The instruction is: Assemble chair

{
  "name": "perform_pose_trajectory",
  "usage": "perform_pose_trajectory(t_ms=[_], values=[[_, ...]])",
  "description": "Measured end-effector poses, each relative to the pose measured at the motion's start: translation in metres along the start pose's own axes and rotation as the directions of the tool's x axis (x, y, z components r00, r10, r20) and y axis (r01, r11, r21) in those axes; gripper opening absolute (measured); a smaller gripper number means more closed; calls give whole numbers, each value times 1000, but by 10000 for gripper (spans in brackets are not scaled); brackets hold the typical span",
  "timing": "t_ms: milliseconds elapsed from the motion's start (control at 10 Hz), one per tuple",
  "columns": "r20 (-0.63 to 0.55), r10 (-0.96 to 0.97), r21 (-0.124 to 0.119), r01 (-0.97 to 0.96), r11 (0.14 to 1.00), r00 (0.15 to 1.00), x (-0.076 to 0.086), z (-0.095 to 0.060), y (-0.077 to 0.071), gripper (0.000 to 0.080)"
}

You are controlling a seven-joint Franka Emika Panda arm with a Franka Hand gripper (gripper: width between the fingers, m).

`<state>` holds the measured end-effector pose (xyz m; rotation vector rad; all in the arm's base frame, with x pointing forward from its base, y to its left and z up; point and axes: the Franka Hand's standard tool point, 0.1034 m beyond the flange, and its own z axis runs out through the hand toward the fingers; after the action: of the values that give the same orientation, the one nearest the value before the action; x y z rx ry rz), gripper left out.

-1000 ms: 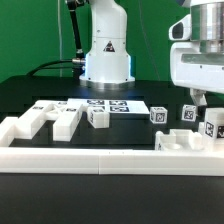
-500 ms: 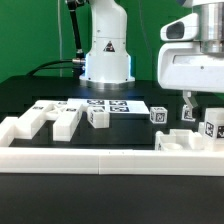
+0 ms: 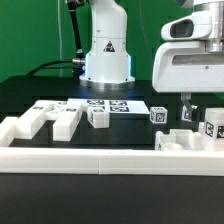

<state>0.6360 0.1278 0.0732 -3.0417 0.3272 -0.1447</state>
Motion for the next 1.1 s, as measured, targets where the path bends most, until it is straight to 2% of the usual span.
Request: perform_pose_trajectory(t_ms=[400, 500, 600, 700, 800, 900, 1100], values=[[0, -346, -38, 346, 938, 938, 2, -1, 2, 649], [0, -389, -38, 389, 920, 921, 4, -2, 4, 649], [0, -385, -38, 385, 922, 923, 4, -2, 4, 559], [0, -386, -38, 385, 922, 923, 4, -2, 4, 414], [0, -380, -38, 379, 924, 925, 4, -2, 4, 414], [-1, -362, -38, 362, 931, 932, 4, -2, 4, 288], [-3, -300, -36, 300, 953, 954, 4, -1, 4, 288]])
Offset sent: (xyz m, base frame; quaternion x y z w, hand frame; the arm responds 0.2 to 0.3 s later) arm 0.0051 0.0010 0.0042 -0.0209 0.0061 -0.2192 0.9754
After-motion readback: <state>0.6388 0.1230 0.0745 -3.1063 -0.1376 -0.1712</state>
